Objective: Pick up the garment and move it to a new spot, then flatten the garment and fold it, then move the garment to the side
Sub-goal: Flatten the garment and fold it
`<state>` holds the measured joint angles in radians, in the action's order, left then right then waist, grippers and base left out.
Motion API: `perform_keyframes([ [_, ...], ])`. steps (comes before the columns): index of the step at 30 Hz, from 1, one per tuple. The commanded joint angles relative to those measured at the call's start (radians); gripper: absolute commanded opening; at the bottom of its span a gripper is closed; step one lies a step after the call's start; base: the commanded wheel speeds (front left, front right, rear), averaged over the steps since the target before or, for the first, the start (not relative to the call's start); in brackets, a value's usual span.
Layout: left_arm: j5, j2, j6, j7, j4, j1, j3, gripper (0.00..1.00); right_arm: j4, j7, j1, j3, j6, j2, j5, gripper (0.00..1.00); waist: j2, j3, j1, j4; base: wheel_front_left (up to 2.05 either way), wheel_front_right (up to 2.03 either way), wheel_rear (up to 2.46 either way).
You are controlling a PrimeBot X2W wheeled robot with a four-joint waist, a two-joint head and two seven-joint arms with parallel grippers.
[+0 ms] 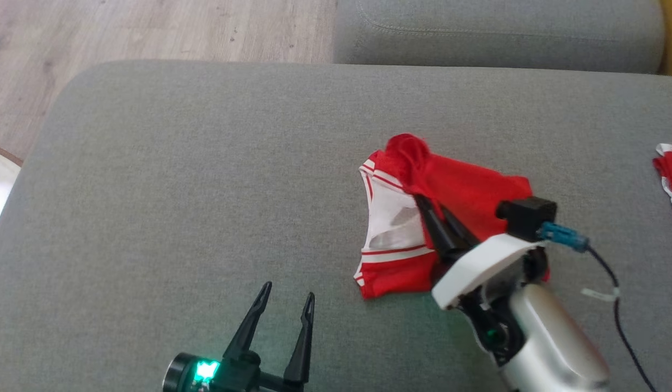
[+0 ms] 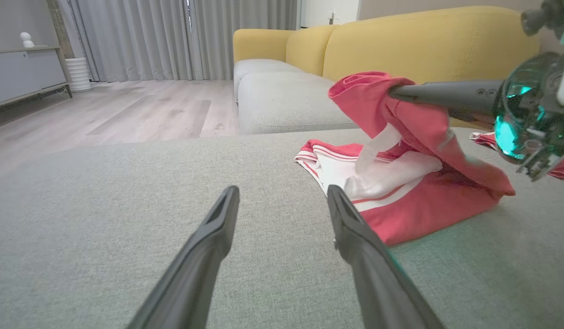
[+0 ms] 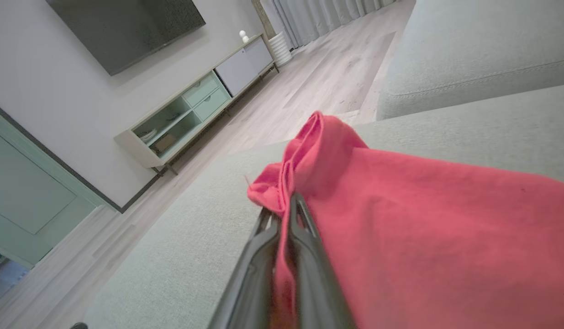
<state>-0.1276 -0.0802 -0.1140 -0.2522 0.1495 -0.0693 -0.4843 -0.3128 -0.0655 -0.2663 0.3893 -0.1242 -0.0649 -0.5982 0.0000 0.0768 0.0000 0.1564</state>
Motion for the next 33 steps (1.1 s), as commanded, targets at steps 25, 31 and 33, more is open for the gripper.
perform_keyframes([
  [25, -0.033, 0.028, -0.056, -0.010, -0.104, -0.065, 0.180, 1.00, 0.136, 0.327, 0.192, -0.203, -0.007, -0.071, 0.361, 1.00, 0.0000, -0.113, 0.0000, -0.155, 0.00, 0.00, 0.00],
  [31, -0.015, 0.029, -0.052, -0.010, -0.119, -0.108, 0.213, 1.00, 0.205, 0.327, 0.342, -0.267, -0.007, -0.086, 0.409, 1.00, 0.0000, -0.160, 0.0000, -0.170, 0.00, 0.00, 0.00],
  [33, -0.007, 0.028, -0.049, -0.010, -0.119, -0.128, 0.225, 1.00, 0.214, 0.327, 0.381, -0.276, -0.007, -0.086, 0.418, 1.00, 0.0000, -0.170, 0.0000, -0.174, 0.00, 0.00, 0.00],
])
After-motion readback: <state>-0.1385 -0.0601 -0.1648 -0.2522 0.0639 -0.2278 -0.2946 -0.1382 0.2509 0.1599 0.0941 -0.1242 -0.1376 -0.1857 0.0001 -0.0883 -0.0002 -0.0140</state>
